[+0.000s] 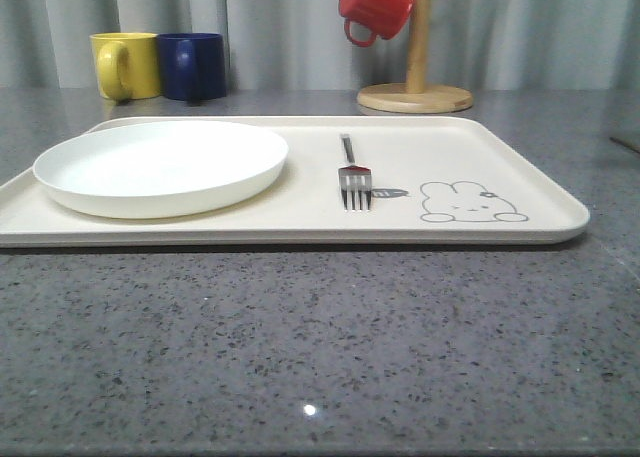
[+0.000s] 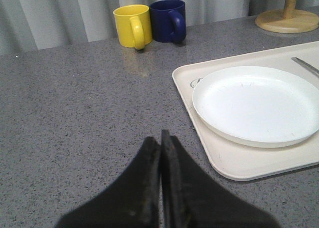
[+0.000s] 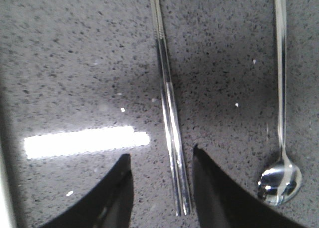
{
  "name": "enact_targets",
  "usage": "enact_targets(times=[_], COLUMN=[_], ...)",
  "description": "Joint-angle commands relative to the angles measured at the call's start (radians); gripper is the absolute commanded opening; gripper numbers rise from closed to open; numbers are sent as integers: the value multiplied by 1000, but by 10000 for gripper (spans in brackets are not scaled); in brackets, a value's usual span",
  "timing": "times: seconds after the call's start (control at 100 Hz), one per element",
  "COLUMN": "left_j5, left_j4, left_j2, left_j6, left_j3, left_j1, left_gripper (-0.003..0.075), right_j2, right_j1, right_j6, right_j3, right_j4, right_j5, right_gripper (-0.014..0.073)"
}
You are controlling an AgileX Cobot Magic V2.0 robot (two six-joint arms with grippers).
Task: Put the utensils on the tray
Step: 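Raise the right gripper away from the tray, then grasp the silver chopsticks with the right gripper and lift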
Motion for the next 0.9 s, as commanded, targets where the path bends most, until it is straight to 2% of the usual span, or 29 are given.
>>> enact_targets(times=[0.0,0.55,0.89], left_j5=[-76,-76,-76], left_j4=[-3,-3,-3], left_j2=[11,11,11], left_j6=[-6,-6,-6], left_j3=[-25,-25,-25], left_j1=[-2,-2,-2], left_gripper=[-19,-19,-19], right_j2=[-9,145,150], right_j1=[-7,-9,-10], right_j6=[-47,-59,-59], right_j3=[-30,-30,-30], right_j4=[10,-22,-22], right_j5=[82,56,46], right_gripper=[307,307,291])
